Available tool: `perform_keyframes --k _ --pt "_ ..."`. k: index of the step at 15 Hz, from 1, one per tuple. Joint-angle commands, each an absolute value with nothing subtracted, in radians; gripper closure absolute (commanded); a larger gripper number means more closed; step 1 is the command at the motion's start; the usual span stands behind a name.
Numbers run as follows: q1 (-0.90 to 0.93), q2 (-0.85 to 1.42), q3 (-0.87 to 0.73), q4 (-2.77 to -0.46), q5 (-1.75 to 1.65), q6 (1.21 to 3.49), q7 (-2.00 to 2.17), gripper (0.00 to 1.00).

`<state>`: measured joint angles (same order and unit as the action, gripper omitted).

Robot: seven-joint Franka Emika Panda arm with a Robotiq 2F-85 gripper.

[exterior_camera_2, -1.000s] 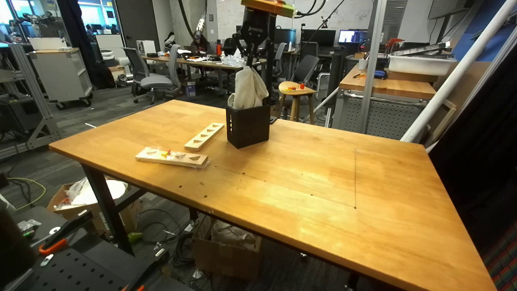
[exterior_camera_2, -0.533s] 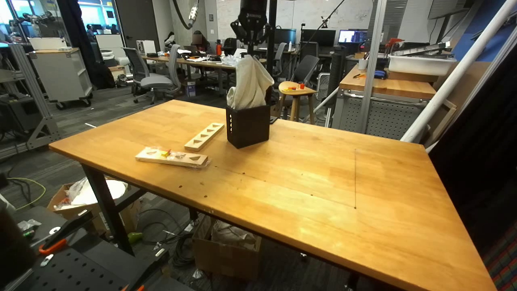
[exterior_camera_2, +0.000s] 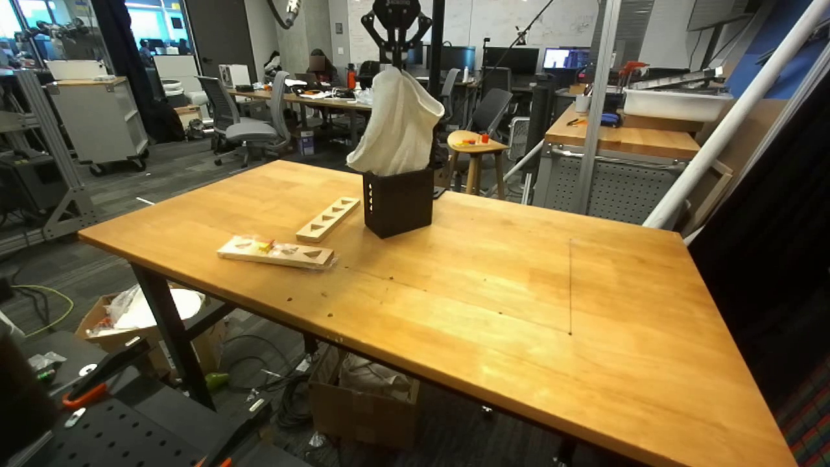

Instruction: Pick up the cloth and put it in the box, then remove it and fold it on the table

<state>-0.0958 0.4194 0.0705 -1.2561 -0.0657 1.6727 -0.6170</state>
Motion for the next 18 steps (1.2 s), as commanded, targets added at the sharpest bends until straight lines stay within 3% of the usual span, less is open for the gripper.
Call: perform_keyframes --k 1,18 --pt "-0.060 0.379 0.069 -1.273 -0.113 1.659 -0.572 0.98" --pt "0.202 0.439 0.084 -1.104 -0.300 1.497 -0.393 0.98"
